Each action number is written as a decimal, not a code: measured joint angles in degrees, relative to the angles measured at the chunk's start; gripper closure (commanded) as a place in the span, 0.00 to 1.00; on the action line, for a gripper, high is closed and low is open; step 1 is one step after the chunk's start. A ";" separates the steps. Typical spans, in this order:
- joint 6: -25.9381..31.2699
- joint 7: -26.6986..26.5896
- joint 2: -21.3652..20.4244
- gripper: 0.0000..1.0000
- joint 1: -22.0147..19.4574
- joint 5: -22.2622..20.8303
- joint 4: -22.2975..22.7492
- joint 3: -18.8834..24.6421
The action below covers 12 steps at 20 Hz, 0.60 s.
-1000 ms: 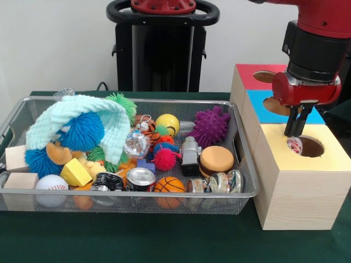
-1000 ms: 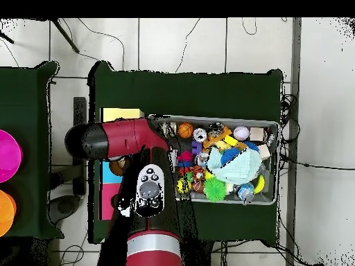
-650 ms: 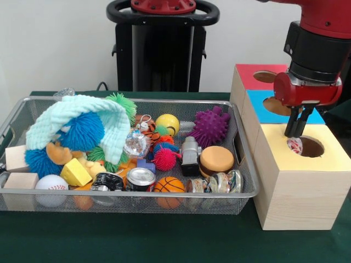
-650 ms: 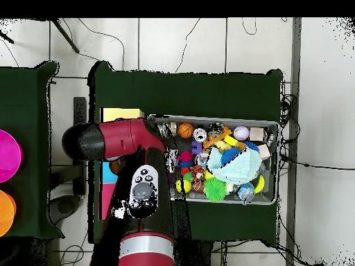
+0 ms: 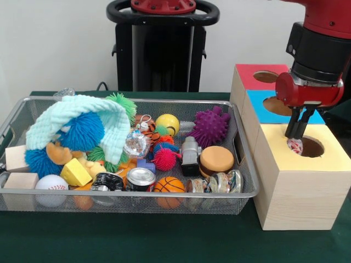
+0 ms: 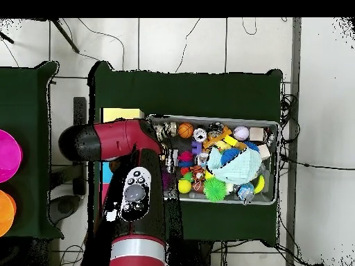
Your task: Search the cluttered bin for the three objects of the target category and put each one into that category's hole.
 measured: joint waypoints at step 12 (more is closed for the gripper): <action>-0.33 0.00 0.36 1.00 0.31 1.60 -0.02 -0.74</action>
